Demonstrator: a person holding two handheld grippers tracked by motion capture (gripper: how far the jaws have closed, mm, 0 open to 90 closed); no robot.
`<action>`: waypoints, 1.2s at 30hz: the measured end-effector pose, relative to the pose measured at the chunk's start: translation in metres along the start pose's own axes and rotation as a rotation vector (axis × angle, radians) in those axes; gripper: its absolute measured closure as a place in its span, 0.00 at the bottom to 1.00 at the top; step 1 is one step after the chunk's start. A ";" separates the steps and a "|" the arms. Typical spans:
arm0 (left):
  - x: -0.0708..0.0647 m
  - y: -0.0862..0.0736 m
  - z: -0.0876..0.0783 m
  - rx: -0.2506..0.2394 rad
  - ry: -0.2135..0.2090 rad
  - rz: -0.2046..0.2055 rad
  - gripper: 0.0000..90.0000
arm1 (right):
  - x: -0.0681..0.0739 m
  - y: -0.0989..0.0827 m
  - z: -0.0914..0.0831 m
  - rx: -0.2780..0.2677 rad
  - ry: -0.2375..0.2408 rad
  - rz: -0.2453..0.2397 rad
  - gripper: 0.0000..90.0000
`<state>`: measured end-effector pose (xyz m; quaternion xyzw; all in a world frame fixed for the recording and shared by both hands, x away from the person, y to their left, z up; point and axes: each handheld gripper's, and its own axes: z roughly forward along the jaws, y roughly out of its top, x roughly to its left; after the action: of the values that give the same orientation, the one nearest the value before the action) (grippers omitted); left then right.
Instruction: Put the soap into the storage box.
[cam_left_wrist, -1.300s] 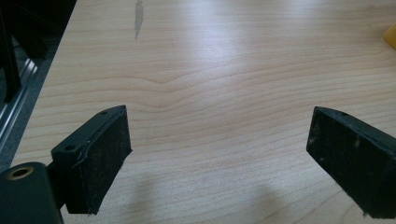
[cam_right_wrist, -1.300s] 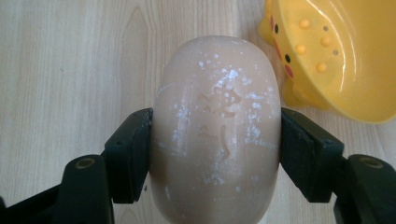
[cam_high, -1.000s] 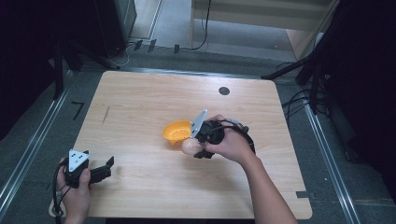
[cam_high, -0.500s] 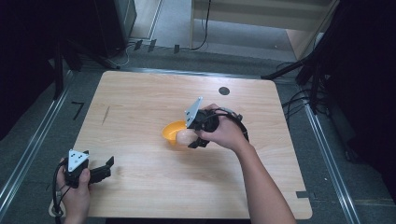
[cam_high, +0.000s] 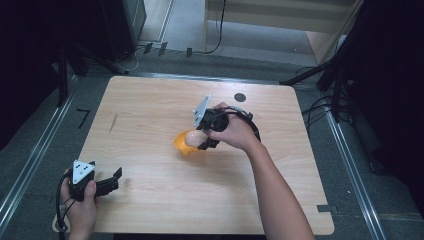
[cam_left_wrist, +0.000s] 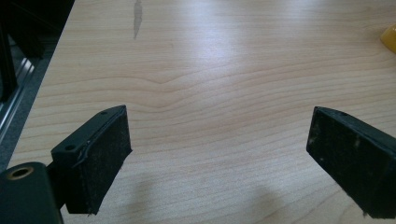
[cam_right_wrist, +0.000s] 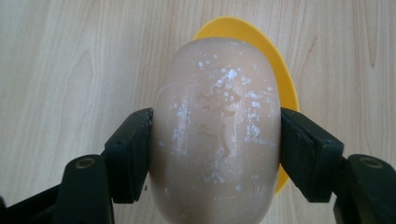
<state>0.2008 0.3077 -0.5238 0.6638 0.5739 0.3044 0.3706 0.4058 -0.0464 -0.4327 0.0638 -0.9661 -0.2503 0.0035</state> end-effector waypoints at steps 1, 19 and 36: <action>0.000 0.000 0.000 0.000 0.000 0.000 0.08 | -0.001 0.000 0.000 0.000 0.006 0.000 0.36; 0.000 0.000 0.000 -0.001 -0.002 -0.001 0.08 | -0.021 0.008 0.011 -0.004 0.060 -0.017 0.36; 0.000 0.000 0.000 -0.002 0.000 0.001 0.08 | -0.028 0.007 0.024 0.034 0.087 0.000 0.36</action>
<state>0.2006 0.3079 -0.5238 0.6637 0.5734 0.3051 0.3709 0.4314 -0.0253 -0.4499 0.0745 -0.9691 -0.2308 0.0442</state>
